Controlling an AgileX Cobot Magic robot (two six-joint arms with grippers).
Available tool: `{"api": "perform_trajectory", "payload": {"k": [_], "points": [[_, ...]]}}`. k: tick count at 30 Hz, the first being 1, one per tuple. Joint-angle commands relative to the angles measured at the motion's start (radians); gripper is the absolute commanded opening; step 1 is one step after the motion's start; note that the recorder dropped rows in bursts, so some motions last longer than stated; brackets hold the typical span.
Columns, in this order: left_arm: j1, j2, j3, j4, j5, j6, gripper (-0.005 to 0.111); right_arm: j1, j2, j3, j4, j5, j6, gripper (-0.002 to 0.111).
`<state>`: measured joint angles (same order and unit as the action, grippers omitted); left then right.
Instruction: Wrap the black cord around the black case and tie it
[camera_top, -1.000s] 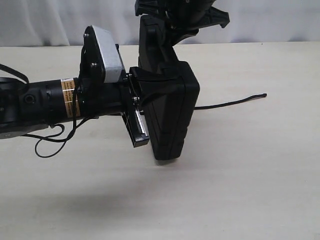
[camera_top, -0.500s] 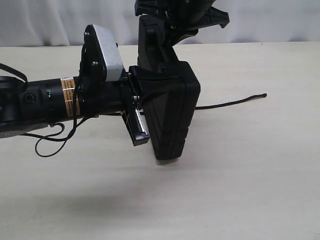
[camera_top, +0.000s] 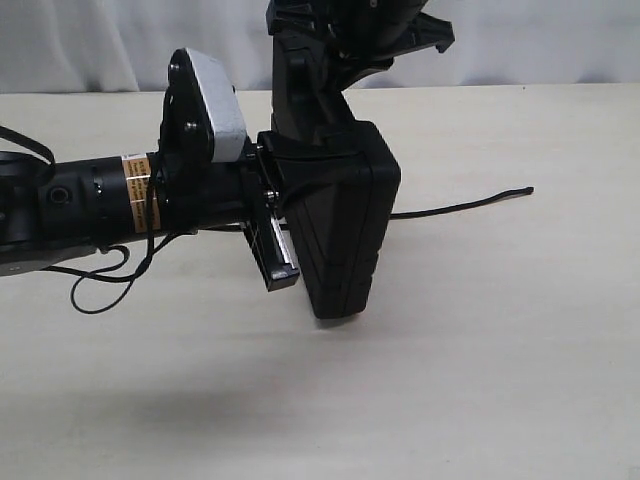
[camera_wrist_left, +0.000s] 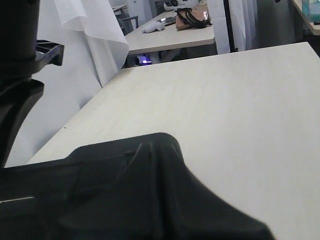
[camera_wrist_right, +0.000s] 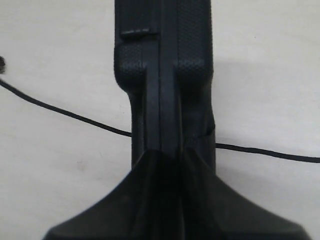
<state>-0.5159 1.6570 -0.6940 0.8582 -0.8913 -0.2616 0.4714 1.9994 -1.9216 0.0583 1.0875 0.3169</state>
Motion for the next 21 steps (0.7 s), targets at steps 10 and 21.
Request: {"api": "perform_trajectory", "payload": {"k": [10,21], "points": [[-0.001,0.012,0.006,0.041,0.155,-0.001,0.000,-0.005,0.045,0.027,-0.040,0.025,-0.052,0.047],[-0.001,0.012,0.006,0.041,0.157,-0.001,0.000,-0.005,0.045,0.027,0.065,0.027,-0.299,0.047]]}}
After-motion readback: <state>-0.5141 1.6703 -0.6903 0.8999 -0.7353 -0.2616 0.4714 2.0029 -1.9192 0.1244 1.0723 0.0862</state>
